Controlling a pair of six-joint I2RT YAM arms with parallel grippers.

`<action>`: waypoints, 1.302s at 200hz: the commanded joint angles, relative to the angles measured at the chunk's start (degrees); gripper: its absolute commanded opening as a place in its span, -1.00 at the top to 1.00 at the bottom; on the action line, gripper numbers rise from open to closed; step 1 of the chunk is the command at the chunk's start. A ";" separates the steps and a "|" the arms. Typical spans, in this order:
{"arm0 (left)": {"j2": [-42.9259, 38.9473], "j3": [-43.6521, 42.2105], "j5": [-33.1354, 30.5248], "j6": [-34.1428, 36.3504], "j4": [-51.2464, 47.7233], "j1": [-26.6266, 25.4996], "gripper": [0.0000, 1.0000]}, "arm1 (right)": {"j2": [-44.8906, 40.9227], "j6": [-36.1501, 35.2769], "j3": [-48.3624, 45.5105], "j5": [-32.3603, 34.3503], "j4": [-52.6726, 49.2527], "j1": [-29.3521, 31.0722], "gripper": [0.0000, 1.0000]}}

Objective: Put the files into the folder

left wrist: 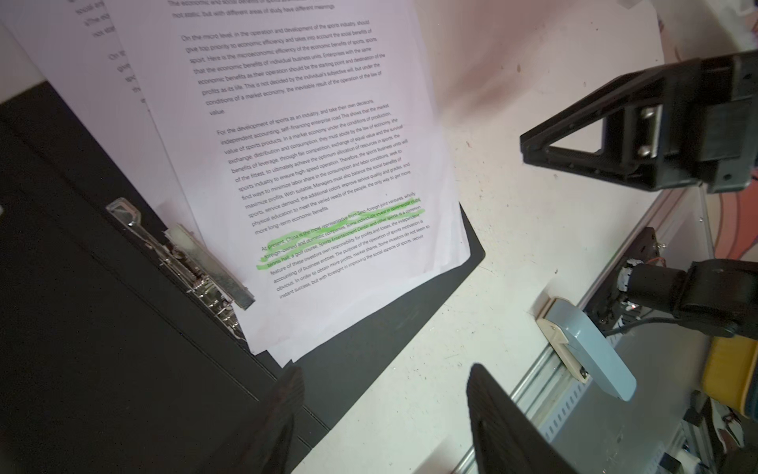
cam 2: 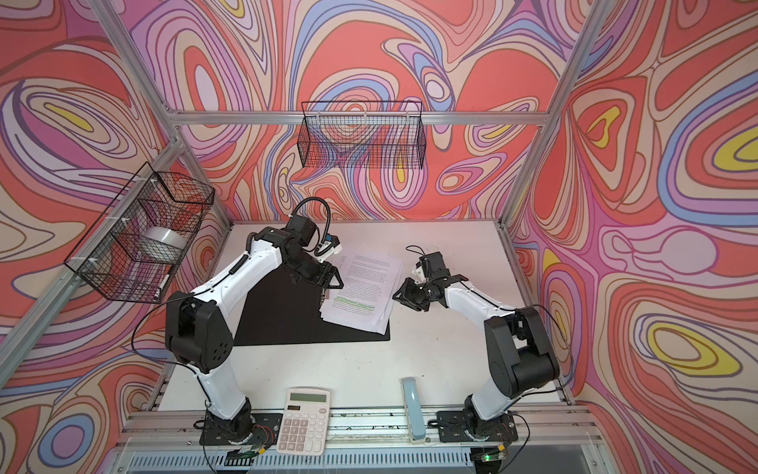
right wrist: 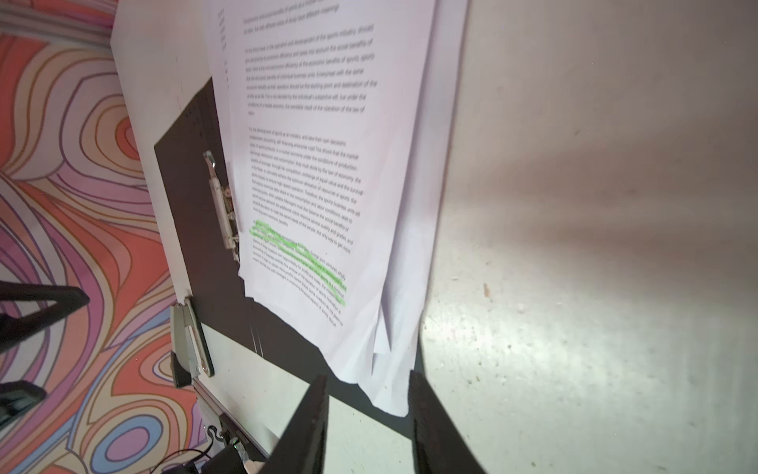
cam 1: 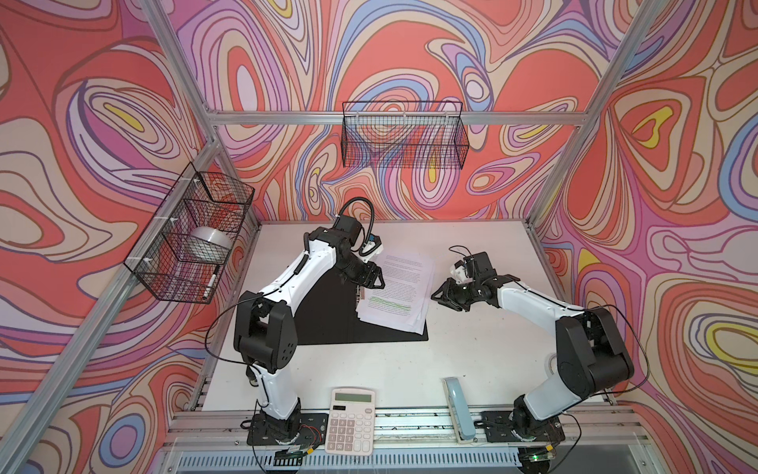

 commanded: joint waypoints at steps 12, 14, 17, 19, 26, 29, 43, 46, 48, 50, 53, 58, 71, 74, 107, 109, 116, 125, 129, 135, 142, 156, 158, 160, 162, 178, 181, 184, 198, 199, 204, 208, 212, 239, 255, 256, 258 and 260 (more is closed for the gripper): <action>-2.60 -0.83 -8.39 -1.93 3.56 1.18 -0.32 | 6.05 2.02 2.77 -4.40 4.78 -3.63 0.26; -2.52 -0.68 -8.54 -2.09 3.54 1.21 -0.32 | 6.57 2.08 3.17 -4.38 4.73 -3.67 0.26; -2.34 -0.53 -8.77 -2.37 3.48 1.52 -0.32 | 7.28 2.15 3.61 -4.41 4.65 -3.73 0.25; -2.22 -0.38 -8.87 -2.53 3.48 1.71 -0.32 | 7.75 2.12 3.91 -4.38 4.65 -3.83 0.25; -1.85 0.03 -9.05 -3.38 3.46 2.46 -0.32 | 8.82 2.37 4.79 -4.24 4.71 -3.95 0.24; -1.72 0.11 -9.07 -3.81 3.52 2.83 -0.32 | 10.46 2.49 5.21 -4.24 4.83 -4.02 0.24; -0.88 0.72 -9.30 -5.90 3.78 4.65 -0.32 | 13.55 2.79 6.97 -4.82 6.04 -4.09 0.22; -0.71 0.86 -9.29 -6.38 3.86 5.11 -0.32 | 14.18 2.93 7.35 -4.82 6.10 -4.13 0.22; -0.60 0.93 -9.29 -6.58 3.90 5.40 -0.32 | 14.62 2.90 7.62 -4.90 6.11 -4.13 0.22; -0.49 0.97 -9.29 -6.88 4.02 5.71 -0.32 | 15.04 3.01 7.88 -4.94 6.16 -4.13 0.21; -0.37 1.05 -9.33 -7.20 4.15 6.11 -0.32 | 15.61 3.00 8.25 -5.00 6.39 -4.13 0.21; -0.08 1.22 -9.30 -7.94 4.47 6.79 -0.32 | 16.54 3.14 8.77 -5.06 6.87 -4.13 0.21; 0.75 1.75 -8.82 -8.88 4.88 8.25 -0.32 | 18.49 3.80 9.78 -5.13 8.05 -4.17 0.20; 0.97 1.91 -8.85 -9.05 4.98 8.51 -0.32 | 18.92 3.95 9.95 -5.07 8.38 -4.20 0.20; 3.65 4.07 -7.76 -9.55 4.84 9.77 -0.32 | 23.09 5.29 12.37 -5.55 10.41 -4.22 0.19; 3.85 4.26 -7.63 -9.55 4.81 9.79 -0.32 | 23.29 5.30 12.52 -5.72 10.60 -4.22 0.19; 4.57 4.89 -7.22 -9.66 4.74 9.82 -0.32 | 24.03 5.58 12.88 -6.05 11.14 -4.22 0.19; 5.44 5.74 -6.92 -9.96 4.71 9.82 -0.32 | 24.84 5.78 13.39 -6.46 11.81 -4.22 0.19; 5.91 6.18 -6.78 -10.03 4.65 9.83 -0.32 | 25.12 5.80 13.58 -6.71 11.98 -4.22 0.19; 6.59 6.91 -6.53 -10.12 4.59 9.83 -0.32 | 25.69 5.89 13.98 -7.01 12.17 -4.22 0.19; 7.47 7.81 -6.25 -10.17 4.49 9.82 -0.32 | 26.41 5.78 14.59 -7.44 12.14 -4.22 0.19; 9.27 9.74 -6.19 -10.54 3.97 9.83 -0.32 | 27.94 5.35 16.07 -8.42 11.76 -4.22 0.19; 9.54 10.01 -6.07 -10.57 3.89 9.83 -0.32 | 28.10 5.29 16.23 -8.59 11.73 -4.22 0.19; 9.80 10.29 -6.00 -10.60 3.80 9.83 -0.32 | 28.27 5.14 16.49 -8.74 11.74 -4.22 0.19; 10.07 10.59 -5.94 -10.65 3.75 9.83 -0.32 | 28.54 5.06 16.67 -8.89 11.70 -4.22 0.19; 11.52 11.93 -5.25 -10.96 3.21 9.83 -0.32 | 30.08 4.29 18.65 -10.16 10.97 -4.21 0.19; 11.70 12.09 -5.15 -11.02 3.21 9.83 -0.32 | 30.47 4.16 19.09 -10.42 10.77 -4.22 0.19; 11.88 12.14 -5.09 -11.04 3.20 9.87 -0.32 | 30.80 3.94 19.46 -10.65 10.59 -4.28 0.19; 12.37 12.20 -4.73 -11.05 3.25 9.83 -0.32 | 32.13 3.29 21.28 -11.45 9.36 -4.22 0.20; 12.37 12.26 -4.72 -11.05 3.23 9.83 -0.32 | 32.18 3.23 21.36 -11.45 9.28 -4.22 0.20; 12.51 12.27 -4.69 -10.96 3.17 9.83 -0.32 | 32.44 2.88 21.88 -11.46 8.77 -4.22 0.20; 12.55 12.24 -4.67 -10.89 3.13 9.83 -0.32 | 32.64 2.66 22.27 -11.40 8.47 -4.22 0.20; 12.56 12.26 -4.61 -10.79 3.06 9.83 -0.32 | 32.86 2.45 22.58 -11.44 8.17 -4.22 0.20; 12.56 12.16 -3.98 -9.89 2.82 9.92 -0.32 | 33.38 0.75 24.50 -11.47 4.85 -4.22 0.21; 12.29 12.41 -2.56 -8.53 2.15 9.92 -0.31 | 32.21 0.03 24.37 -10.18 2.97 -4.24 0.21; 12.25 12.41 -2.45 -8.38 2.07 9.92 -0.31 | 32.00 0.06 24.36 -10.07 2.88 -4.23 0.21; 12.22 12.52 -2.06 -8.16 1.96 9.92 -0.31 | 31.69 0.03 24.24 -9.82 2.69 -4.22 0.21; 12.16 12.50 -1.75 -7.89 1.84 9.92 -0.31 | 31.32 0.03 24.14 -9.51 2.52 -4.22 0.21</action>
